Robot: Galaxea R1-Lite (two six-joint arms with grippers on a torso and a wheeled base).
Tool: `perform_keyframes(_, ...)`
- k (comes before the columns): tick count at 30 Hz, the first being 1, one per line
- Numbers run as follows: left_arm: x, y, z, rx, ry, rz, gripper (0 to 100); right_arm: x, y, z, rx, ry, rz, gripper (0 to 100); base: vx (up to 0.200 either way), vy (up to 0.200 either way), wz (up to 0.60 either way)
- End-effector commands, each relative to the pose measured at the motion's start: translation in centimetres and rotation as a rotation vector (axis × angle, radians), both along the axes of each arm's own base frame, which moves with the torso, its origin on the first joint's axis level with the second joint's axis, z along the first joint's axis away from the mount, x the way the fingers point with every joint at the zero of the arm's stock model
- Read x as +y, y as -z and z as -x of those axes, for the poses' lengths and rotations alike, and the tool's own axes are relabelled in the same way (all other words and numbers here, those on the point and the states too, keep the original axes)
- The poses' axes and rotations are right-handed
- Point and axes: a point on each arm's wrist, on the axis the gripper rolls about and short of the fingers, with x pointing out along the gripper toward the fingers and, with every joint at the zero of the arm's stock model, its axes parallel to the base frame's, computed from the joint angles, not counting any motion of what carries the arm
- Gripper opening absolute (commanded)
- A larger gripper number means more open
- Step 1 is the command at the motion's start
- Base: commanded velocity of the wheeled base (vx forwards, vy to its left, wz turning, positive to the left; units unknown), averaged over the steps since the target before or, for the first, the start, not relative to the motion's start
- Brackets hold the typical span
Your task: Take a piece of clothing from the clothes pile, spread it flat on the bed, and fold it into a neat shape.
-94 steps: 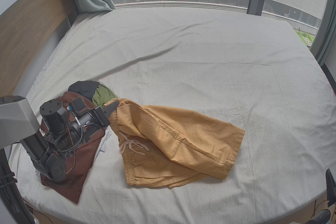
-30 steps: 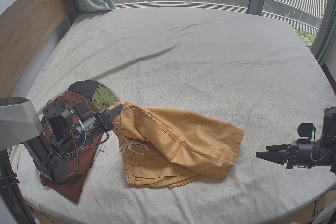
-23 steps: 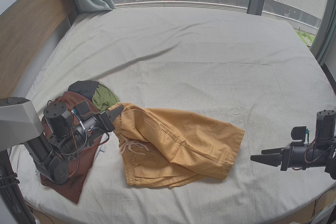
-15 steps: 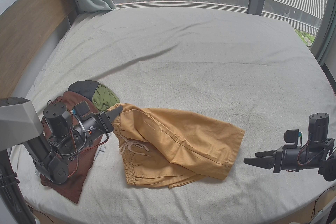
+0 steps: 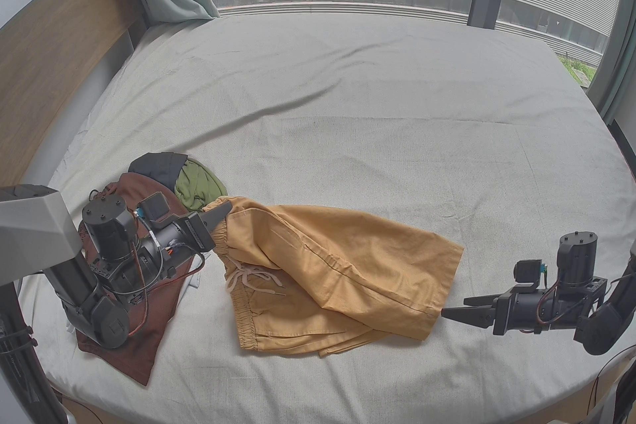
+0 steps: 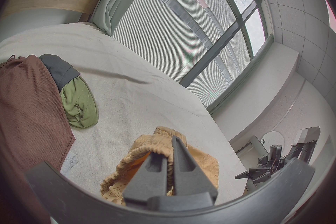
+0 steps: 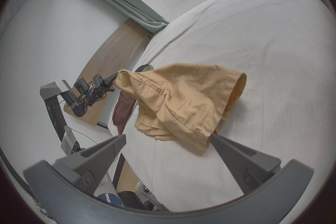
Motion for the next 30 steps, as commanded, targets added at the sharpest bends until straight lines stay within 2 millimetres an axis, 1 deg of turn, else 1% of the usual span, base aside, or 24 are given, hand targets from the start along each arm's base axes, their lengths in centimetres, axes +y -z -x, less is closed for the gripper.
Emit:
perform_keyframes(1,0.0,0.0,0.0,0.0,-0.001,0.0,0,0.1,2.8,-0.3,0.101,0.003,0.011,100,0.0,0.0,0.0)
perform_keyframes(10,0.0,0.1,0.0,0.002,-0.001,0.0,0,0.9,5.4,-1.4,0.096,0.0,-0.008,100,0.0,0.0,0.0)
perform_keyframes(13,0.0,0.1,0.0,0.002,-0.001,0.0,0,1.4,5.9,-1.6,0.093,0.003,-0.031,100,0.0,0.0,0.0)
perform_keyframes(17,0.0,0.1,0.0,0.003,0.0,0.0,0,1.6,6.7,-1.7,0.093,0.006,-0.038,100,0.0,0.0,0.0)
perform_keyframes(24,0.0,0.1,0.1,0.005,0.002,-0.001,0,1.6,6.9,-2.0,0.096,0.007,-0.04,100,0.0,0.0,0.0)
perform_keyframes(30,0.0,0.1,0.1,0.006,0.003,-0.001,0,2.3,6.9,-2.8,0.071,-0.009,-0.051,100,0.0,0.0,0.0)
